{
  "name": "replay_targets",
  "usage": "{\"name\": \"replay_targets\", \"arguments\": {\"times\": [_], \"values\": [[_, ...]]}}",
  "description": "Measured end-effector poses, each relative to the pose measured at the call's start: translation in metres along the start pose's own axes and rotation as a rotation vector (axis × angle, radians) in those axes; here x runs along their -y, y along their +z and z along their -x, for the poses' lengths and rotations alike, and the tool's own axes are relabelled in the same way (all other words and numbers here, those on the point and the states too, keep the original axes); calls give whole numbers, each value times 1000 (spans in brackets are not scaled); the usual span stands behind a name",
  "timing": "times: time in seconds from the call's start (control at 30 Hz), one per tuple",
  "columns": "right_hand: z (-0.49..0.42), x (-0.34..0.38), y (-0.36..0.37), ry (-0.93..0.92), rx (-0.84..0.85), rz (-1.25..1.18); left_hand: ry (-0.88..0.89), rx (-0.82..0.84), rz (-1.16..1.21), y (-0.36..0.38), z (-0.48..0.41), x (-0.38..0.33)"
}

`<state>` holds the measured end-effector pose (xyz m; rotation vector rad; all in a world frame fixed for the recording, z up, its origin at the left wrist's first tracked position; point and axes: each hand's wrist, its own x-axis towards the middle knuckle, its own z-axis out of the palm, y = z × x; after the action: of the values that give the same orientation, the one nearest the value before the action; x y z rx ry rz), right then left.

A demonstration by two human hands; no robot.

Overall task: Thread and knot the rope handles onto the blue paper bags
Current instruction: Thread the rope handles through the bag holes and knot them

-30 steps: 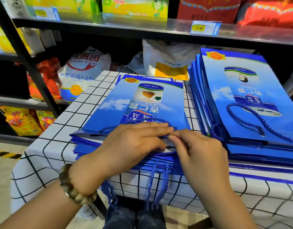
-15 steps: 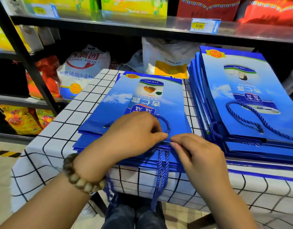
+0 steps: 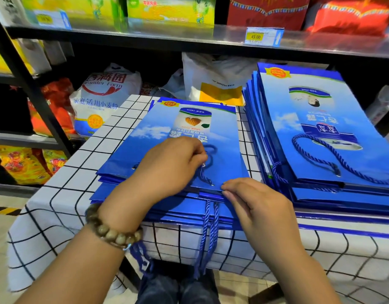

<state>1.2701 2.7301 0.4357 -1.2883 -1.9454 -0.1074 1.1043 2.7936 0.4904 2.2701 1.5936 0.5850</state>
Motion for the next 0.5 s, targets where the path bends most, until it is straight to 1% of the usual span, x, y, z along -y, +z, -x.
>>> {"name": "replay_targets", "arguments": {"times": [0.07,0.1,0.13,0.2,0.27,0.33,0.4,0.43,0.5], "values": [[-1,0,-1,27,-41,-37,89,192,103,-7,14,1],[-3,0,-1,33,-68,-37,116,258,81,-9,19,2],[-6,1,-1,32,-96,-25,141,268,-6,-8,22,5],[-12,2,-2,22,-158,17,209,168,-130,-3,26,7],[-18,3,-2,3,-217,43,240,61,-83,2,28,6],[-22,3,-2,1,-265,25,263,8,-50,5,28,5],[-24,5,-3,54,-359,-61,267,-87,-46,8,27,6],[-24,7,-5,95,-416,-123,227,-154,-29,9,28,5],[-24,13,-8,154,-500,-235,208,-362,99,6,28,0]]}}
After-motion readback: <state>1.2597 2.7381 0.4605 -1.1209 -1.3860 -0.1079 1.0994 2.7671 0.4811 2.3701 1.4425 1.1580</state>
